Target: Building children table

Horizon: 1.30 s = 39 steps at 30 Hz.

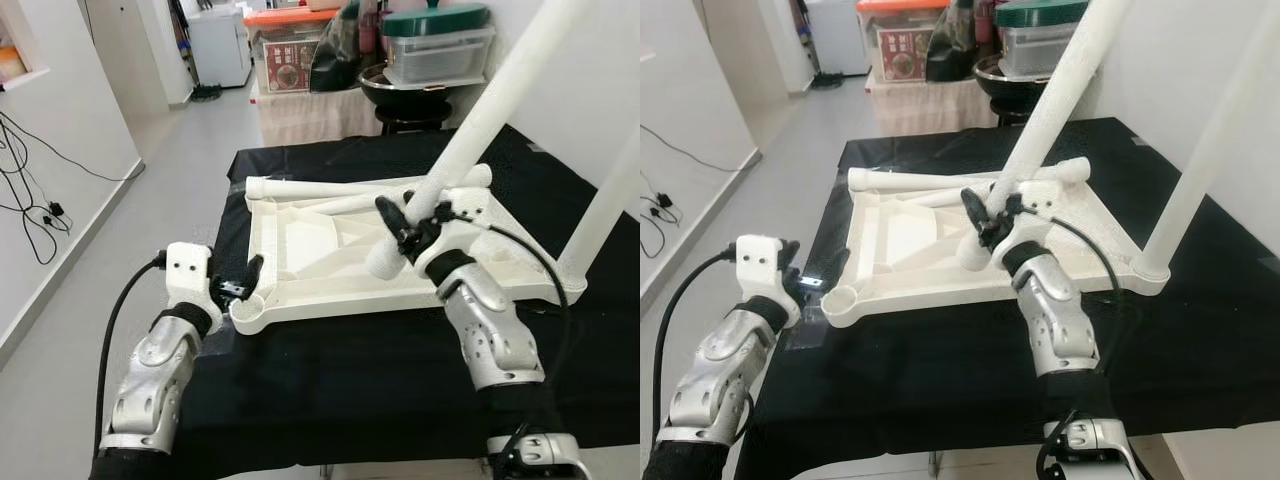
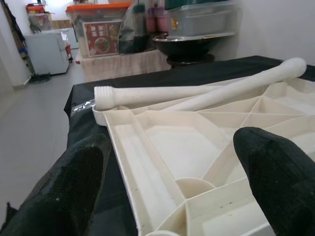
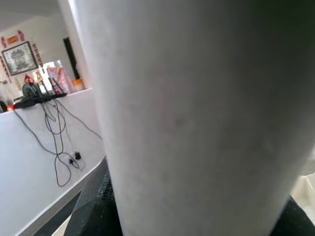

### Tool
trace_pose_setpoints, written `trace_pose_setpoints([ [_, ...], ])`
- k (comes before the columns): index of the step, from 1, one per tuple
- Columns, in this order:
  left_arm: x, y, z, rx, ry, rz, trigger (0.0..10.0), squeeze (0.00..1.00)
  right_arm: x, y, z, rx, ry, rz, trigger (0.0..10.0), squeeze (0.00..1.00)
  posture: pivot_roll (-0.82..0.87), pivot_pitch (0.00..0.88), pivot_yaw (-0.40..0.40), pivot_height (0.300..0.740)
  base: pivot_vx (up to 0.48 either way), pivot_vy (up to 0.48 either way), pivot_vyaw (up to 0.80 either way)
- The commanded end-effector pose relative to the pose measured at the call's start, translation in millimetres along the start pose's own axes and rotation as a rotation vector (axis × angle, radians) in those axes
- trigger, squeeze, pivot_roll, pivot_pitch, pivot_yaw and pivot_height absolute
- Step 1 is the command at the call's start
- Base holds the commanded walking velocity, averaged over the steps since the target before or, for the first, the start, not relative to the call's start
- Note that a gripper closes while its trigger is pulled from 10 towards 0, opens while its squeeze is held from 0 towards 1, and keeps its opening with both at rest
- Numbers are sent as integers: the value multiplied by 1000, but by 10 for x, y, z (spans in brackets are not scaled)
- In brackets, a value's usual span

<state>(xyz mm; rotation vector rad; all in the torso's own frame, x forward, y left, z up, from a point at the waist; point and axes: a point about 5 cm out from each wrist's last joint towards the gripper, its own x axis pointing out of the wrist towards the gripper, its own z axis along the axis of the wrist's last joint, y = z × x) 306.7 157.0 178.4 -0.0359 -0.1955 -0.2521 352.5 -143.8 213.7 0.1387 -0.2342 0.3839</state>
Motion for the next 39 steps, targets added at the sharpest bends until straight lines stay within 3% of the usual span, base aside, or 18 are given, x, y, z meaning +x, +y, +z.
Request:
trace_pose_setpoints([
  [1, -60, -79, -40, 16, 14, -5, 10000, 0, 28, 95, 29, 26, -28, 73, 10000, 0, -9, 53, 42, 740, 0, 0, 0],
  [2, -87, -154, -57, 29, 18, -25, 10000, 0, 44, 159, 69, 22, -45, 131, 10000, 0, -6, 57, 40, 740, 0, 0, 800],
  [9, -172, -298, -160, 37, 57, -60, 10000, 0, 80, 308, 150, -1, -77, 246, 10000, 0, -3, 64, 36, 740, 0, 0, 800],
  [13, -352, -429, -379, 47, 144, -97, 10000, 0, 186, 438, 169, -28, -79, 289, 10000, 0, 6, 89, 31, 740, 0, 0, 800],
  [22, -443, -478, -424, 45, 166, -85, 10000, 0, 244, 514, 180, -26, -79, 307, 10000, 0, 16, 111, 25, 740, 0, 0, 800],
  [25, -495, -447, -429, 43, 174, -37, 10000, 0, 305, 621, 166, -34, -64, 349, 10000, 0, 30, 140, 15, 740, 0, 0, 800],
  [33, -518, -455, -405, 72, 168, -42, 10000, 0, 340, 623, 116, -64, -25, 340, 10000, 0, 35, 163, 12, 740, 0, 0, 500],
  [34, -523, -469, -396, 104, 167, -73, 10000, 0, 355, 596, 113, -92, -10, 367, 10000, 0, 39, 185, 7, 740, 0, 0, 0],
  [39, -577, -548, -387, 92, 167, -121, 10000, 0, 439, 532, 174, -139, 1, 434, 10000, 0, 42, 208, 6, 740, 0, 0, 0],
])
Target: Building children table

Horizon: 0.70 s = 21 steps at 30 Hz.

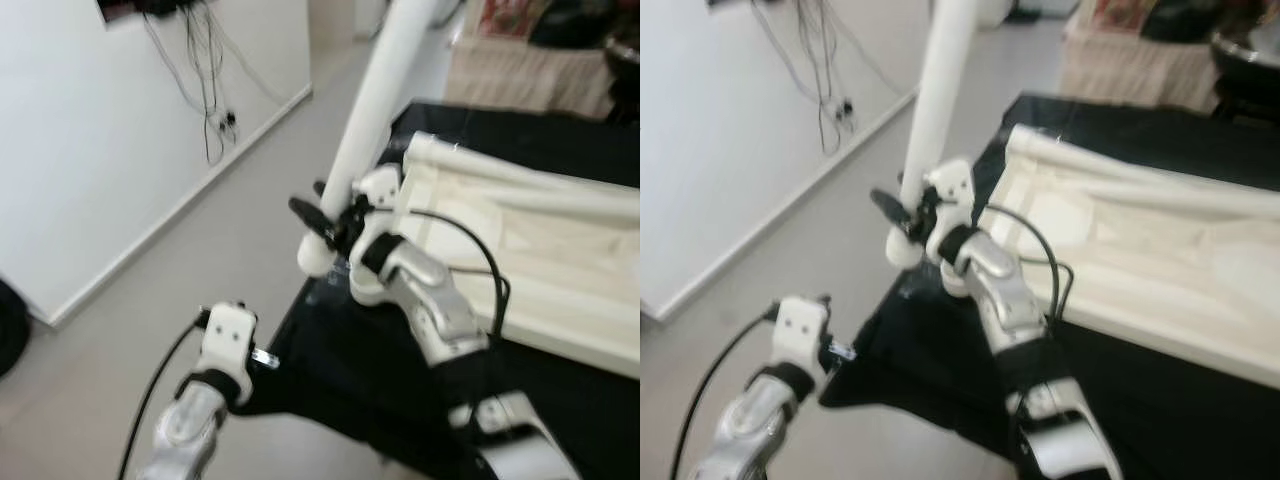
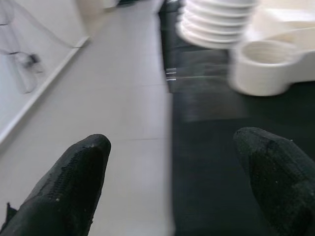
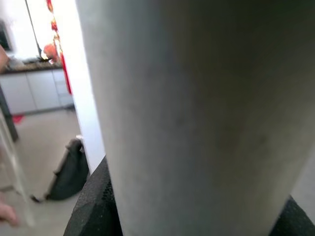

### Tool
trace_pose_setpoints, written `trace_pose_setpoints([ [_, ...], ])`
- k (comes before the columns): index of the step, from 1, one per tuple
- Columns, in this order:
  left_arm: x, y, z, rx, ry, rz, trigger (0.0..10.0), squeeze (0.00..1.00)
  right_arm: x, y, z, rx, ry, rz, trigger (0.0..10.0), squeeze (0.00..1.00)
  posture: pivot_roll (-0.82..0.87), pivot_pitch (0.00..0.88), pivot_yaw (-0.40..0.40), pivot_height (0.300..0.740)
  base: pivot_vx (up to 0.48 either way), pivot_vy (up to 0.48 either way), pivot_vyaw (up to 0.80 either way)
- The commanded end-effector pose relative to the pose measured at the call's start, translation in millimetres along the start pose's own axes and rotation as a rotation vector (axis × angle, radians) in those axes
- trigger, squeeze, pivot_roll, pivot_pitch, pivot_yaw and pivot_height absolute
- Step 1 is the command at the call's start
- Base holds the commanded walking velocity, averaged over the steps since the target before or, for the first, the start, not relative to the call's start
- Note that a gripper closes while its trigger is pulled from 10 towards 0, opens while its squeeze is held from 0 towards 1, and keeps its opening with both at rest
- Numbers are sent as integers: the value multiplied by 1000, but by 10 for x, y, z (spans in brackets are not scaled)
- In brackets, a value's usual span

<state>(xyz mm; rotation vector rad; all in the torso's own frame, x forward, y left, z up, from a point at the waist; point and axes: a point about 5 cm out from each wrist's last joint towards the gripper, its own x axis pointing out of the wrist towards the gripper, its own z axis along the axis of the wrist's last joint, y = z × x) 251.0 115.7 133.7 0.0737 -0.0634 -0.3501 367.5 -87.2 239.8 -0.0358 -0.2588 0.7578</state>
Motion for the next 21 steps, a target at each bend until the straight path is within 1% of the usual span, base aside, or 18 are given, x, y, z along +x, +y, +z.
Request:
trace_pose_setpoints([
  [1, -80, -53, -28, 7, 20, -30, 10000, 0, 68, -8, 87, -35, -20, 66, 10000, 0, 44, 212, 6, 740, 0, 0, 0],
  [4, -159, -139, 6, 2, 10, -73, 10000, 0, 82, -95, 181, -57, -17, 136, 10000, 0, 56, 235, 4, 740, 0, 0, 0],
  [6, -159, -139, 6, 2, 10, -73, 10000, 0, 82, -95, 181, -57, -17, 136, 10000, 0, 56, 235, 4, 740, 0, 0, 0],
  [8, -184, -166, 21, 0, 5, -86, 10000, 0, 80, -135, 212, -59, -15, 158, 10000, 0, 56, 235, 4, 740, 0, 0, 0],
  [9, -236, -234, 45, -8, -2, -136, 10000, 0, 63, -156, 240, -60, -1, 232, 10000, 0, 61, 270, 5, 740, 0, 0, 0],
  [10, -296, -295, 71, -22, -8, -181, 10000, 0, 43, -164, 265, -61, 16, 308, 10000, 0, 55, 282, 11, 740, 0, 0, 0],
  [12, -296, -295, 71, -22, -8, -181, 10000, 0, 43, -164, 265, -61, 16, 308, 10000, 0, 55, 282, 11, 740, 0, 0, 0],
  [14, -395, -380, 113, -54, -14, -242, 10000, 0, 13, -181, 308, -56, 46, 424, 10000, 0, 48, 301, 10, 740, 0, 0, 0],
  [15, -436, -416, 126, -65, -14, -261, 10000, 0, 16, -208, 336, -45, 56, 461, 10000, 0, 50, 310, 9, 740, 0, 0, 0],
  [16, -464, -441, 134, -71, -14, -273, 10000, 0, 17, -228, 356, -37, 60, 483, 10000, 0, 50, 311, 9, 740, 0, 0, 0],
  [18, -464, -441, 134, -71, -14, -273, 10000, 0, 17, -228, 356, -37, 60, 483, 10000, 0, 50, 311, 9, 740, 0, 0, 0],
  [21, -528, -510, 165, -88, -12, -298, 10000, 0, 47, -304, 478, 3, 27, 528, 10000, 0, 62, 336, 6, 740, 0, 0, 0],
])
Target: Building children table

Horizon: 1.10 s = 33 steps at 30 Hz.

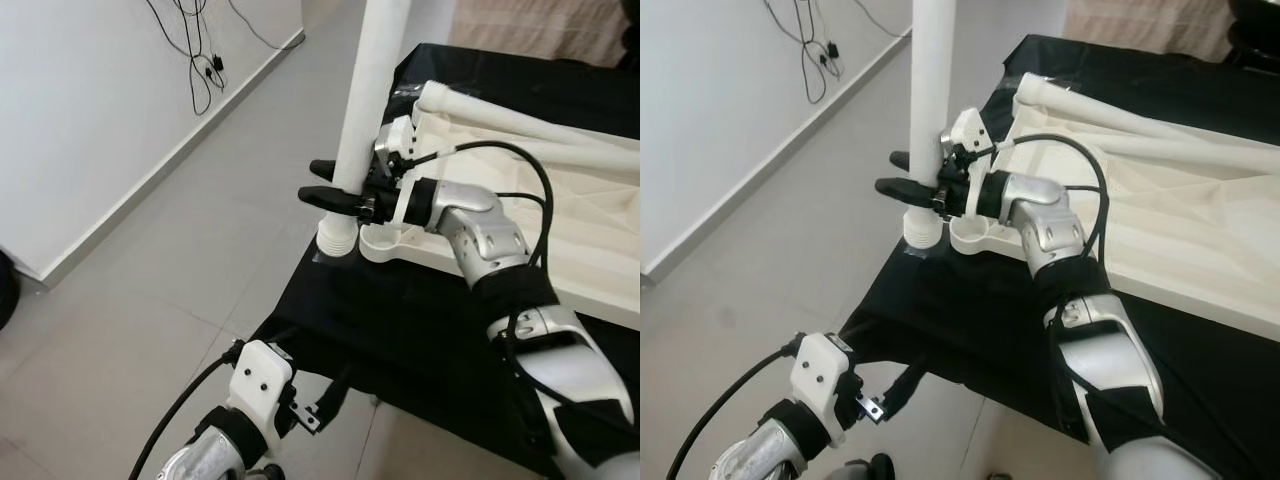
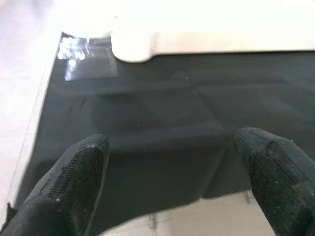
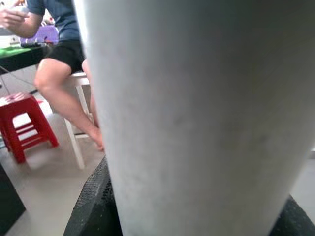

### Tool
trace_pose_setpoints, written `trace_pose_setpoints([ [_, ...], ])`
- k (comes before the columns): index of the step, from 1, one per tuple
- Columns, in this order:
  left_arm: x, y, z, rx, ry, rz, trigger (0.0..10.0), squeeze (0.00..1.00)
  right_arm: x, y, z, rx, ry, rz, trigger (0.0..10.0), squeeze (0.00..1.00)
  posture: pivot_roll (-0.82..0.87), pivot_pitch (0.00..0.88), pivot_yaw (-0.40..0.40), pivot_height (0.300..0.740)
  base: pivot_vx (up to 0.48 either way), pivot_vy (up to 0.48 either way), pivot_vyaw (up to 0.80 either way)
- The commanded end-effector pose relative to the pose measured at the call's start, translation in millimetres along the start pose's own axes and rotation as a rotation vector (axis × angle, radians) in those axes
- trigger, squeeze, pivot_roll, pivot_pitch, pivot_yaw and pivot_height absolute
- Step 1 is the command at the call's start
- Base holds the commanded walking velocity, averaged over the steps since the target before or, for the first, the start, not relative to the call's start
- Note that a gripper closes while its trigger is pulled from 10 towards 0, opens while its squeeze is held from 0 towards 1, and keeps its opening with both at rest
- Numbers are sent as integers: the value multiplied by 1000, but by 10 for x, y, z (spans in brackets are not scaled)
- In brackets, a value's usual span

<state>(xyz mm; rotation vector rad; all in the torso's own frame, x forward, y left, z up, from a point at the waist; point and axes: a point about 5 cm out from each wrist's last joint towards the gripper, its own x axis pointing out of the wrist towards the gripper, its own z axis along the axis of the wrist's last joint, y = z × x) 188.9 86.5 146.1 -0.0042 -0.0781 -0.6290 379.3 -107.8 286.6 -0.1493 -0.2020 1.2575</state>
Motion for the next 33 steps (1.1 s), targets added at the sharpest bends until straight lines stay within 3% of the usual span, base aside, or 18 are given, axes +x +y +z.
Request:
trace_pose_setpoints([
  [1, -42, -46, -24, -12, 27, -22, 10000, 0, -8, -16, 42, 16, -38, 20, 10000, 0, 62, 336, 6, 740, 0, 0, 0],
  [4, -56, -72, -15, -13, 27, -26, 10000, 0, -18, -47, 88, 19, -57, 19, 10000, 0, 68, 342, 5, 740, 0, 0, 0],
  [10, -122, -131, 15, -8, 34, -33, 10000, 0, -174, -208, 382, 26, -187, -20, 10000, 0, 78, 357, 2, 740, 0, 0, 0],
  [14, -129, -132, 20, -10, 36, -32, 10000, 0, -197, -225, 406, 21, -189, -21, 10000, 0, 84, 361, 5, 740, 0, 0, 0],
  [21, -144, -137, 36, -14, 38, -30, 10000, 0, -291, -286, 439, -42, -101, -42, 10000, 0, 82, 362, 6, 740, 0, 0, 0],
  [27, -121, -134, 55, -11, 34, -31, 10000, 0, -248, -261, 219, -89, 58, -50, 10000, 0, 79, 378, 9, 740, 0, 0, 0],
  [33, -108, -123, 75, -6, 29, -23, 10000, 0, -352, -303, 259, -77, 36, -68, 10000, 0, 75, 383, 3, 740, 0, 0, 0],
])
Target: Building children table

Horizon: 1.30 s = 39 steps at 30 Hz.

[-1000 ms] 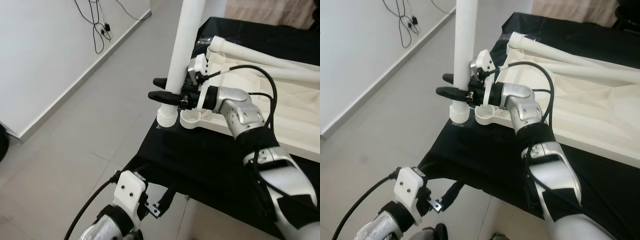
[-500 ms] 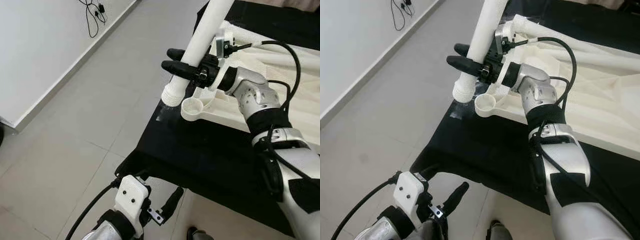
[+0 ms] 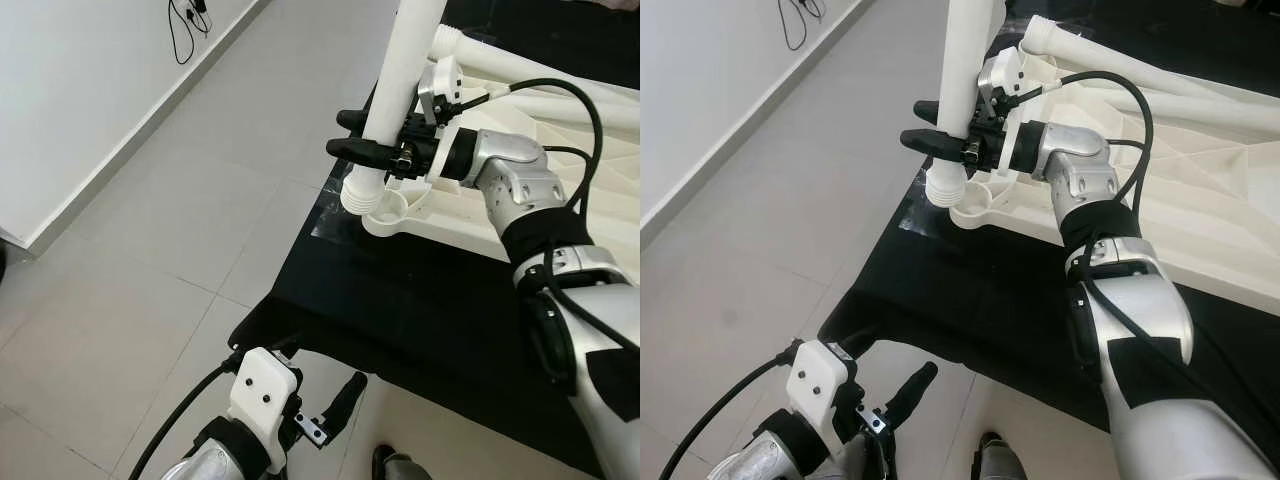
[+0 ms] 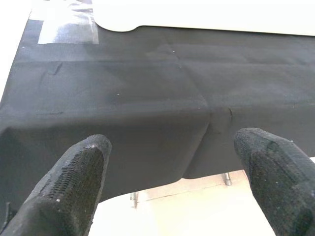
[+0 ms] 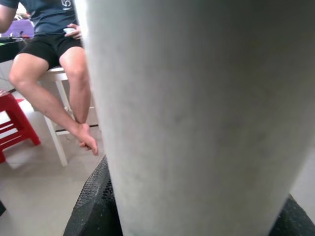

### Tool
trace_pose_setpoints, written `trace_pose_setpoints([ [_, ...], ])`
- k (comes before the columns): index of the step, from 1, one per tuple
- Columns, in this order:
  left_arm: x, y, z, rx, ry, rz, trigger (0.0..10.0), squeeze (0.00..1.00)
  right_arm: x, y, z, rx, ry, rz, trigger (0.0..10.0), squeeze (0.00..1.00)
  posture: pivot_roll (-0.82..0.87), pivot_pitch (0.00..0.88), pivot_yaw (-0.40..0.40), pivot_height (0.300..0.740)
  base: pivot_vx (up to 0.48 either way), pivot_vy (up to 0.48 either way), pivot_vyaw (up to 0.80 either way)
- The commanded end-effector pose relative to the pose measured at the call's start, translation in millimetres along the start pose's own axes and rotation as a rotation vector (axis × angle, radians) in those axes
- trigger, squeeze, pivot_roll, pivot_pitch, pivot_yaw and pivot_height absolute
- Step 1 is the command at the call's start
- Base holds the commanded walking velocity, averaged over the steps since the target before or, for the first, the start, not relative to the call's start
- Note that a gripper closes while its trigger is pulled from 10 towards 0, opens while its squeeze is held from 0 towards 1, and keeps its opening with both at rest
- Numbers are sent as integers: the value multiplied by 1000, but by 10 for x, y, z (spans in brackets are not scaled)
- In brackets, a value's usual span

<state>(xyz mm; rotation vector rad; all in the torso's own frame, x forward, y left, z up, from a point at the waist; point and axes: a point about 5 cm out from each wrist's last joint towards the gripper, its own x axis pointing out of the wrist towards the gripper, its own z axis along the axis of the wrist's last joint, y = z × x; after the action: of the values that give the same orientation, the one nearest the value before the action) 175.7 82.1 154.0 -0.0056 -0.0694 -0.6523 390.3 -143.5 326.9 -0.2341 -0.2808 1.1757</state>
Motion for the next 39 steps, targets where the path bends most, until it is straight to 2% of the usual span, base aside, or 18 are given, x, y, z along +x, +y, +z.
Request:
trace_pose_setpoints([
  [1, -33, -12, -13, -1, 21, 0, 10000, 0, -73, 3, -107, 34, 42, 6, 10000, 0, 75, 383, 3, 740, 0, 0, 0],
  [13, -10, 10, -5, 9, 18, 4, 10000, 0, -288, -41, -57, 44, 26, 35, 10000, 0, 76, 380, 7, 740, 0, 0, 0],
  [26, -14, 23, -5, 20, 21, 5, 10000, 0, -331, -22, -101, 45, 49, 66, 10000, 0, 82, 377, 12, 740, 0, 0, 0],
  [39, -16, 23, 1, 27, 21, 8, 10000, 0, -325, -48, -86, 22, 60, 28, 10000, 0, 86, 380, 12, 740, 0, 0, 0],
])
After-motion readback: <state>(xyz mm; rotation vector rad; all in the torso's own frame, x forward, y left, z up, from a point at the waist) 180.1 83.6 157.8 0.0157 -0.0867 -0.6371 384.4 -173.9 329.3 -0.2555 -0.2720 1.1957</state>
